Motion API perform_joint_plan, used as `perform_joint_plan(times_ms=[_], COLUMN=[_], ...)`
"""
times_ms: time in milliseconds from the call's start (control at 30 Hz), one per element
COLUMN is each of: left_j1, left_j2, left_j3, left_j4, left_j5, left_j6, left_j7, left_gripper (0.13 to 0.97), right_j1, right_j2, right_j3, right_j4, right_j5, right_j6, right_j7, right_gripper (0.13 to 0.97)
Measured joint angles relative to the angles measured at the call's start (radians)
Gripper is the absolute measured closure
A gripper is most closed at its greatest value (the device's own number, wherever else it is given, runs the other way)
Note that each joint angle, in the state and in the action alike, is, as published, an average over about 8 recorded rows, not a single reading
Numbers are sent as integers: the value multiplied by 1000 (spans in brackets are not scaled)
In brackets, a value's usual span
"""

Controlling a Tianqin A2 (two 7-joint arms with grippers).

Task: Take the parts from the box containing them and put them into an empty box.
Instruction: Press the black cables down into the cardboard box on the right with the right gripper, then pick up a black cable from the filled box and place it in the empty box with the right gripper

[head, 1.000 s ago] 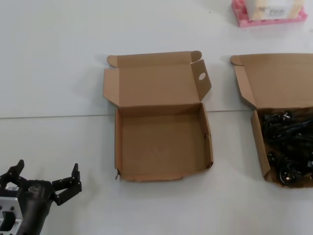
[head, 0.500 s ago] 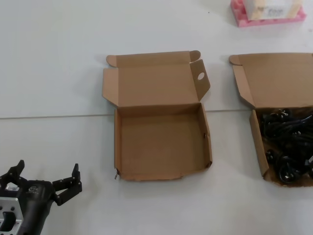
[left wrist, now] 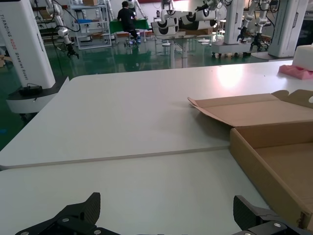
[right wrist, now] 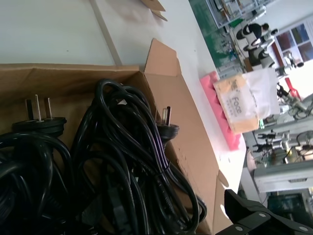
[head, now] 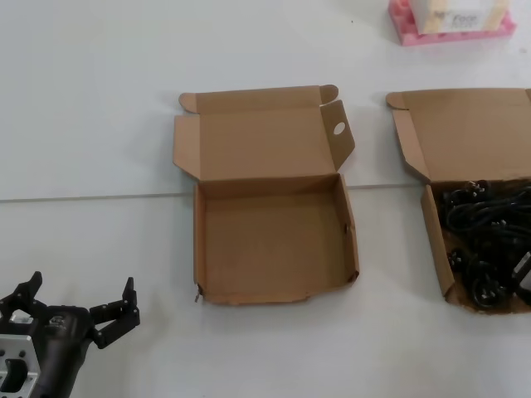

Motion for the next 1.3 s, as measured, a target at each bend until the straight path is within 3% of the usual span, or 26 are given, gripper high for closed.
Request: perform_joint_plan(times_ms=[300,667,1167,1300], left_j1=[0,0,0,0], left_j2=[0,0,0,0], left_j3=[0,0,0,0], left_j4=[0,0,0,0], left_j5=[0,0,0,0], left_j6=[0,0,0,0], left_j7=[0,0,0,0], left_gripper=[132,132,132,132], right_j1=[-49,-97,-124,-135], right_j2=[-51,-69,-69,-66], right_j3=[122,182,193,206], right_j4=[6,55,104,129], right_j5=[-187,-399,-574,-598], right_j6=[-64,-99,-131,-141], right_j7=[224,420,571,575], right_gripper=[259,463,786,786])
